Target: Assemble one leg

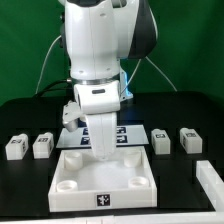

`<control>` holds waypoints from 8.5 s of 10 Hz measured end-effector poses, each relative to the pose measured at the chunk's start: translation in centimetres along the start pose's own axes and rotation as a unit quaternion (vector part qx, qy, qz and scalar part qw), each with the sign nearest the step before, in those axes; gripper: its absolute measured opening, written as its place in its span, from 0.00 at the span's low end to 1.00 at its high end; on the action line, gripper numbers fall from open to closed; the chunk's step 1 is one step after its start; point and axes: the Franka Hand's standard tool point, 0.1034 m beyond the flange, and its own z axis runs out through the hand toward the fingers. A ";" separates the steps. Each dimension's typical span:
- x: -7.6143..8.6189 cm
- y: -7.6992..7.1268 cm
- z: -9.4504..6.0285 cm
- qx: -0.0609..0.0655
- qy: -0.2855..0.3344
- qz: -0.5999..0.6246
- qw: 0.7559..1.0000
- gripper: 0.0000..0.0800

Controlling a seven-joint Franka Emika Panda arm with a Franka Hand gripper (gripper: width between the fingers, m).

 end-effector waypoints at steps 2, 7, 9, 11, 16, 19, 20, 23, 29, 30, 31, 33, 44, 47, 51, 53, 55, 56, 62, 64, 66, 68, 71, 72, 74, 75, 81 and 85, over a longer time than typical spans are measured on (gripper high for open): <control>-0.1 0.1 -0.1 -0.003 0.000 0.001 1.000 0.07; -0.1 0.1 -0.1 -0.003 0.000 0.001 1.000 0.07; -0.1 0.1 -0.1 -0.003 0.000 0.001 1.000 0.08; 0.6 1.2 -0.3 -0.008 0.001 0.020 1.000 0.08; 5.1 5.9 -0.5 -0.031 0.012 0.031 0.999 0.08; 7.3 7.2 -0.2 -0.035 0.017 0.027 0.999 0.08; 7.8 7.3 -0.2 -0.035 0.017 0.030 0.999 0.08; 8.1 7.3 -0.1 -0.035 0.013 0.037 0.999 0.08; 7.9 7.3 -0.1 -0.043 0.015 0.039 0.998 0.47; 7.9 7.3 -0.1 -0.043 0.015 0.040 0.998 0.71; 7.9 7.3 -0.1 -0.043 0.014 0.040 0.998 0.78; 7.8 7.3 -0.1 -0.043 0.014 0.040 0.998 0.81; 11.7 6.0 -3.8 -0.051 0.035 0.293 0.954 0.81; 12.2 6.0 -3.8 -0.043 0.048 0.426 0.902 0.81; 15.9 4.1 -4.8 -0.022 0.062 0.645 0.762 0.81; 18.3 3.3 -4.3 -0.008 0.063 0.721 0.690 0.81; 18.0 3.1 -4.2 0.000 0.057 0.729 0.682 0.81; 17.9 3.2 -4.3 0.007 0.048 0.729 0.682 0.81; 19.3 1.7 -3.1 0.170 -0.140 0.711 0.668 0.81; 19.2 1.8 -2.8 0.227 -0.203 0.694 0.652 0.81; 19.1 1.5 -2.4 0.264 -0.244 0.682 0.637 0.81; 19.6 0.6 -1.6 0.264 -0.257 0.692 0.621 0.81; 20.1 -0.9 -0.2 0.264 -0.264 0.689 0.622 0.81; 20.2 -1.2 0.2 0.265 -0.266 0.688 0.621 0.81; 20.3 -1.4 0.5 0.266 -0.269 0.687 0.621 0.81; 20.3 -1.5 0.5 0.266 -0.269 0.687 0.621 0.81; 20.3 -1.5 0.5 0.266 -0.269 0.687 0.621 0.36; 20.3 -1.5 0.5 0.266 -0.269 0.687 0.621 0.36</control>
Offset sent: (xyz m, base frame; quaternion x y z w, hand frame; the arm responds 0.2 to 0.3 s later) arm 0.0000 0.0000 0.0000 0.0000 0.0000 0.0000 1.0000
